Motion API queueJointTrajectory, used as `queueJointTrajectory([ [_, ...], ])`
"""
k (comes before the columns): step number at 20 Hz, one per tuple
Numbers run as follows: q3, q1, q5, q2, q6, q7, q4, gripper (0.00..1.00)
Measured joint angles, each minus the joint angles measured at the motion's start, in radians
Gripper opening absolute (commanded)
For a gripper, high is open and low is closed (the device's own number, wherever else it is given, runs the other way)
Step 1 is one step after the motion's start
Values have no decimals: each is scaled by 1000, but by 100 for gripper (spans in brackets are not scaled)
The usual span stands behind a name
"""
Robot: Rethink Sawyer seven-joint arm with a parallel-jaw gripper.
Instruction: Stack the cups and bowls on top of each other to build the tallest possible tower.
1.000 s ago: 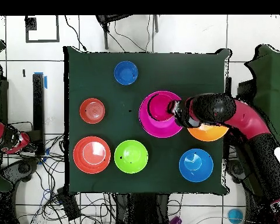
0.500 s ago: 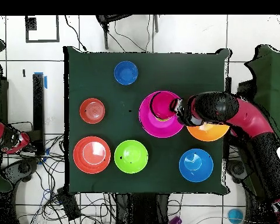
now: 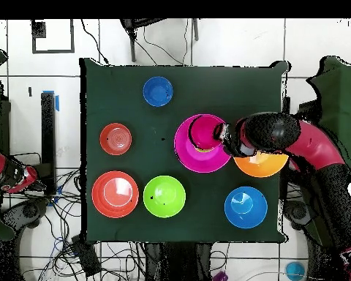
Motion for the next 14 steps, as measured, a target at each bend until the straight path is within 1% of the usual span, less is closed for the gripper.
queueJointTrajectory([
  [5,0,4,-3,0,22,0,0,0],
  [14,0,5,-9,0,23,0,0,0],
])
